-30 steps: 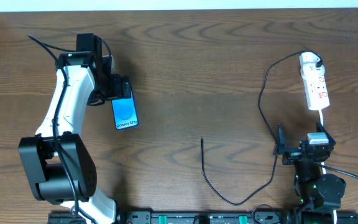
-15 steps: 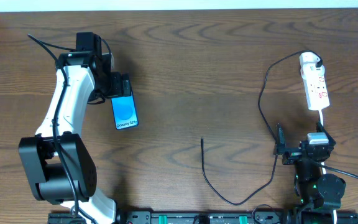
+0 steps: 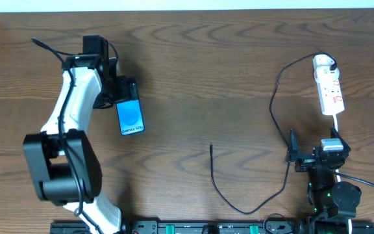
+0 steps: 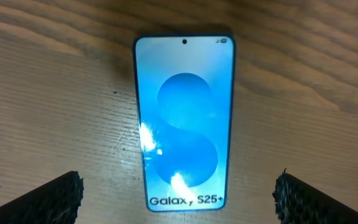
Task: Plug charger to phone and switch on socket
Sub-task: 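Lower the left gripper and close it on the phone's bottom edge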
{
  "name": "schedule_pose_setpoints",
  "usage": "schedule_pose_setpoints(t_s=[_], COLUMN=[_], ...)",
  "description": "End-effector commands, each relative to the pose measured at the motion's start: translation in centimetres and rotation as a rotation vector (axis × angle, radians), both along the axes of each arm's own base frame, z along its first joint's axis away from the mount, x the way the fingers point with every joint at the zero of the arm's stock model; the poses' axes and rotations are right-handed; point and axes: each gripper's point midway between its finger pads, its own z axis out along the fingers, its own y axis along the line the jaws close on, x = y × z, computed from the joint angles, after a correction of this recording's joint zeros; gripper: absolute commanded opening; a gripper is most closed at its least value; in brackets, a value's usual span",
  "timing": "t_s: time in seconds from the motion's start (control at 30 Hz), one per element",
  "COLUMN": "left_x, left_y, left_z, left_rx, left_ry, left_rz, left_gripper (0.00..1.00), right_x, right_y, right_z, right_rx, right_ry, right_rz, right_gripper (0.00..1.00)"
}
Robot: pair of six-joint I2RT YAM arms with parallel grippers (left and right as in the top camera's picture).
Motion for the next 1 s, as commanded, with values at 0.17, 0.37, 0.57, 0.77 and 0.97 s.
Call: schedule_pose_setpoints(t_s=[0.17, 0.37, 0.57, 0.77, 0.97], left_x=[-0.5, -0.7, -0.6, -0.6, -0.6], left_y=[-1.2, -1.2, -0.8, -0.7, -0.7], left_z=[-4.7, -6.4, -6.4, -6.4, -6.4], left_rx=[-0.004, -0.004, 0.021, 0.026, 0.026], left_ry=[0.109, 0.147, 0.143, 0.145, 0.145], left_rz=[-0.012, -0.012, 0.006, 0.028, 0.028], left_gripper=[0.98, 0.98, 0.98, 0.98, 0.98], right_x=[0.0, 0.0, 0.0, 0.0, 0.0], right_y=[-0.1, -0.1, -0.1, -0.1, -0.1], right_z=[0.0, 0.0, 0.0, -0.1, 0.0], right_rx=[-0.009, -0.009, -0.009, -0.009, -0.009], right_ry=[0.0, 0.0, 0.0, 0.001, 0.0], right_rz=[-0.006, -0.006, -0.006, -0.006, -0.006], right_gripper=[0.99, 0.99, 0.99, 0.99, 0.99])
